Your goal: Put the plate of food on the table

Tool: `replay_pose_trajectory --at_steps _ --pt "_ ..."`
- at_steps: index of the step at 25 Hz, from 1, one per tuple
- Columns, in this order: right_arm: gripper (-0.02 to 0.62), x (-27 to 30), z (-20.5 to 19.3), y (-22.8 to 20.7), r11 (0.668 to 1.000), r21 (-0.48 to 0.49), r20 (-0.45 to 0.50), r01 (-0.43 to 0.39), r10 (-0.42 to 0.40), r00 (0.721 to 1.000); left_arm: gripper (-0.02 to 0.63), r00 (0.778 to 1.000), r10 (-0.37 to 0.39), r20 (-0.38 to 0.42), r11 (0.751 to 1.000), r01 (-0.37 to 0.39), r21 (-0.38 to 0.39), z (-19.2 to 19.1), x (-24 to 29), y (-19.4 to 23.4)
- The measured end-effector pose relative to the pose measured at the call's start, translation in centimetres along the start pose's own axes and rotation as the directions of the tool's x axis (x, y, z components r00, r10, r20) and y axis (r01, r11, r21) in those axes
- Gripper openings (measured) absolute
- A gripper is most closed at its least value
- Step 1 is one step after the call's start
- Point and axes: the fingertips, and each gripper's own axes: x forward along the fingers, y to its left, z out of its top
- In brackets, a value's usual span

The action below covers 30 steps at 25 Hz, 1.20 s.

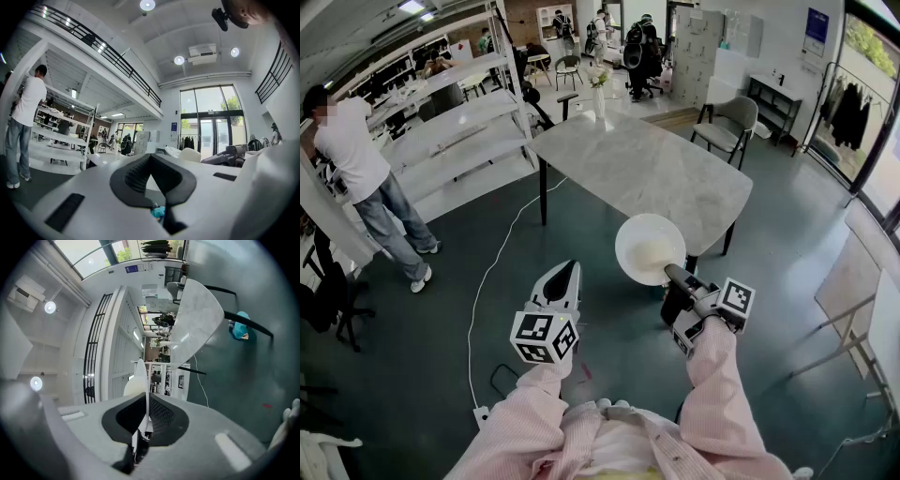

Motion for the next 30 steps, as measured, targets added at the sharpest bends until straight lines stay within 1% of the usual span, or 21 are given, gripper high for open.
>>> replay_pose_trajectory --at_steps 8,13,17,21,24,30 --pt "0.014 -0.1 0.0 -0.1 1.0 0.002 -0.011 0.001 -0.001 1.0 -0.008 1.0 0.005 -0.003 1.0 -0.005 -0.005 -0.4 0.2 -0.2" --pt "0.014 0.0 0.7 -0.5 1.0 0.001 -0.027 0.01 -0.01 1.0 -0.008 1.0 0.012 -0.009 1.0 -0.012 -0.001 -0.7 0.8 -0.8" --pt "0.014 0.4 1.2 -1.1 1.0 0.018 -0.037 0.02 -0.019 0.999 -0.008 1.0 0.025 -0.014 1.0 -0.025 -0.004 -0.9 1.4 -0.7" --pt "0.014 1.5 2.2 -1.2 0.999 0.03 -0.052 0.012 -0.01 0.999 -0.008 0.999 0.035 -0.02 0.999 -0.035 -0.007 -1.0 2.7 -0.4" --pt "0.014 2.6 3.1 -1.6 0.999 0.032 -0.06 0.01 -0.008 0.998 -0.008 0.999 0.04 -0.029 0.999 -0.04 -0.011 -1.4 3.8 0.1" --pt "0.014 6.1 4.4 -3.0 0.999 0.034 -0.071 0.019 -0.017 0.997 -0.008 0.999 0.042 -0.026 0.999 -0.043 -0.019 -1.9 6.6 2.9"
